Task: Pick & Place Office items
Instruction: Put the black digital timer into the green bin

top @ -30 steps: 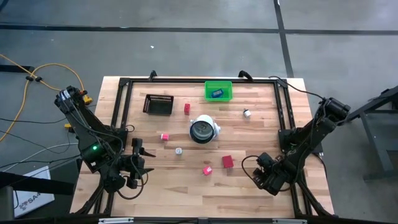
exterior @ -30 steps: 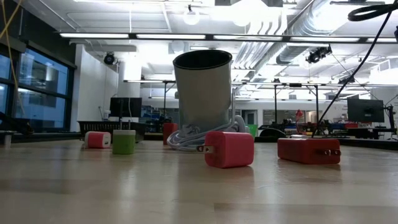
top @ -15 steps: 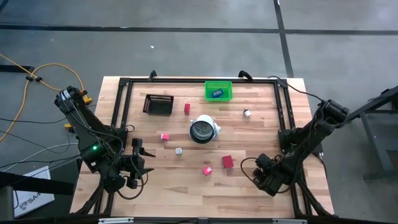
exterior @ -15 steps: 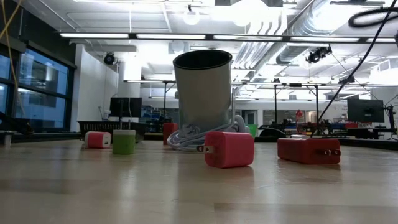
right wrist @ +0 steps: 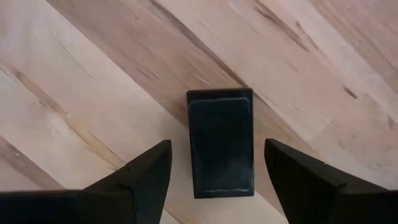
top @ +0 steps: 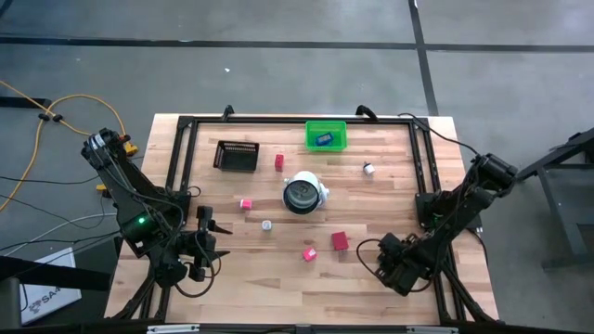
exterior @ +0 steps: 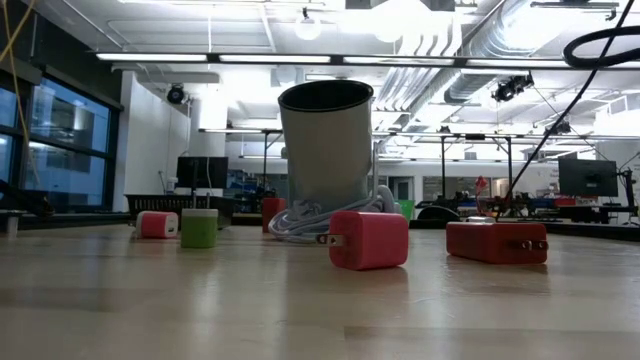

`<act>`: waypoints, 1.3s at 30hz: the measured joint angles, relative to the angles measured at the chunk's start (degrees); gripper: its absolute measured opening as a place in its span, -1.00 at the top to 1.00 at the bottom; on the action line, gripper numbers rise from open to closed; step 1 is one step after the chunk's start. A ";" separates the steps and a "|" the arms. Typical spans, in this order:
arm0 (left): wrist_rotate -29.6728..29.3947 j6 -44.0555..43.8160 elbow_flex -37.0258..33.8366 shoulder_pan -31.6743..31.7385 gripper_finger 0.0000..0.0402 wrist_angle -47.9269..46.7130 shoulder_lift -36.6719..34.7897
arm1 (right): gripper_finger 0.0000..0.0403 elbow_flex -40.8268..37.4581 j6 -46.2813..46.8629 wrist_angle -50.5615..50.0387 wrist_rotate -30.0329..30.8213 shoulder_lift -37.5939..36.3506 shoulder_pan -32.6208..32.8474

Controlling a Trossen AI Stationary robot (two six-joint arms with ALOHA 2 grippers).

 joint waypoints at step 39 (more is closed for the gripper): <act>0.01 0.00 0.00 0.00 -0.13 0.01 0.00 | 0.24 0.04 0.09 0.56 -1.06 2.95 0.80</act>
